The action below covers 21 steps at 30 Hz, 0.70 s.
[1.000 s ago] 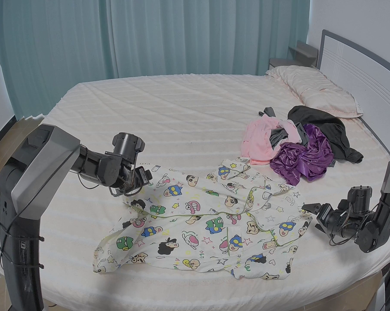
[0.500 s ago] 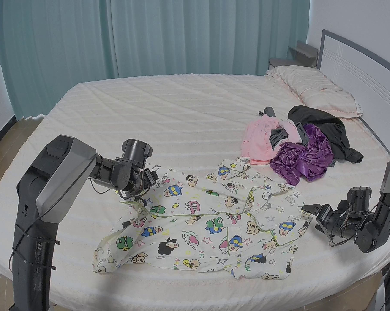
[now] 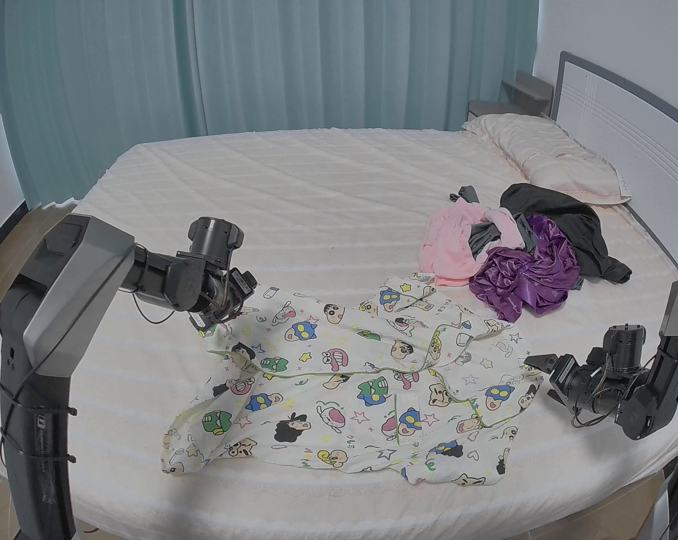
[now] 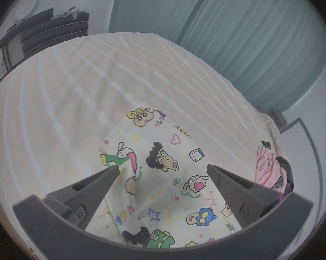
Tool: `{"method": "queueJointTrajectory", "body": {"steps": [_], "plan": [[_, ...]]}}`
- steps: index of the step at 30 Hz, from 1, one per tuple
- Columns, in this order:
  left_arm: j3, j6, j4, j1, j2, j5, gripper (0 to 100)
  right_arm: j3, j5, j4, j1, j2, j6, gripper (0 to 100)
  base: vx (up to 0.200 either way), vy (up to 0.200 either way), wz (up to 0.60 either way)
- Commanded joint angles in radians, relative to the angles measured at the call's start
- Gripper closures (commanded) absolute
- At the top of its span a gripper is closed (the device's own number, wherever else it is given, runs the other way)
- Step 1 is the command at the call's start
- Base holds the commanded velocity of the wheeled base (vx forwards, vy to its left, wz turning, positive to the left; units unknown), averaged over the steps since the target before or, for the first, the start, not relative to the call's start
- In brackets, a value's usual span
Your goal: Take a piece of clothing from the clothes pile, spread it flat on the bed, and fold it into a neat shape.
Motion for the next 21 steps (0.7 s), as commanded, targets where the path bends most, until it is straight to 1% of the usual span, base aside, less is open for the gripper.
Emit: {"method": "queueJointTrajectory", "body": {"steps": [1, 2, 4, 5, 6, 8, 10, 11, 15, 17, 18, 21], "plan": [[0.047, -0.015, 0.000, 0.011, -0.088, -0.008, 0, 0.000, 0.000, -0.001, 0.001, 0.001, 0.000, 0, 0.000, 0.000, 0.00], [0.169, -0.070, -0.003, 0.009, -0.147, -0.054, 0, 0.002, 0.000, -0.001, 0.001, 0.000, 0.000, 0, 0.000, 0.000, 0.00], [0.199, -0.093, -0.003, 0.006, -0.158, -0.072, 0, 0.002, 0.000, -0.001, 0.001, -0.002, 0.000, 0, 0.000, 0.000, 0.00], [0.245, -0.137, -0.005, 0.003, -0.173, -0.115, 0, 0.002, 0.000, -0.001, 0.001, -0.002, 0.000, 0, 0.000, 0.000, 0.00], [0.266, -0.160, -0.005, 0.001, -0.180, -0.141, 0, 0.002, 0.000, -0.001, 0.001, -0.002, 0.000, 0, 0.000, 0.000, 0.00], [0.295, -0.194, -0.013, 0.001, -0.184, -0.173, 0, 0.002, 0.000, -0.001, 0.001, -0.002, 0.000, 0, 0.000, 0.000, 0.00], [0.314, -0.212, -0.022, 0.001, -0.183, -0.180, 0, 0.002, 0.000, -0.001, 0.001, -0.002, 0.000, 0, 0.000, 0.000, 0.00], [0.343, -0.231, -0.048, 0.000, -0.175, -0.180, 0, 0.002, 0.000, -0.001, 0.001, -0.002, 0.000, 0, 0.000, 0.000, 0.00], [0.390, -0.249, -0.120, 0.000, -0.169, -0.177, 0, 0.000, 0.000, -0.001, 0.001, -0.002, 0.000, 0, 0.000, 0.000, 0.00], [0.390, -0.249, -0.120, 0.000, -0.169, -0.177, 0, 0.000, 0.000, -0.001, 0.001, -0.002, 0.000, 0, 0.000, 0.000, 0.00], [0.393, -0.272, -0.160, 0.001, -0.157, -0.173, 0, 0.000, 0.000, -0.001, 0.002, -0.003, 0.002, 0, 0.000, 0.000, 0.00], [0.390, -0.277, -0.168, 0.001, -0.149, -0.173, 0, 0.000, 0.000, -0.001, 0.002, -0.003, 0.002, 0, 0.000, 0.000, 0.00]]}}
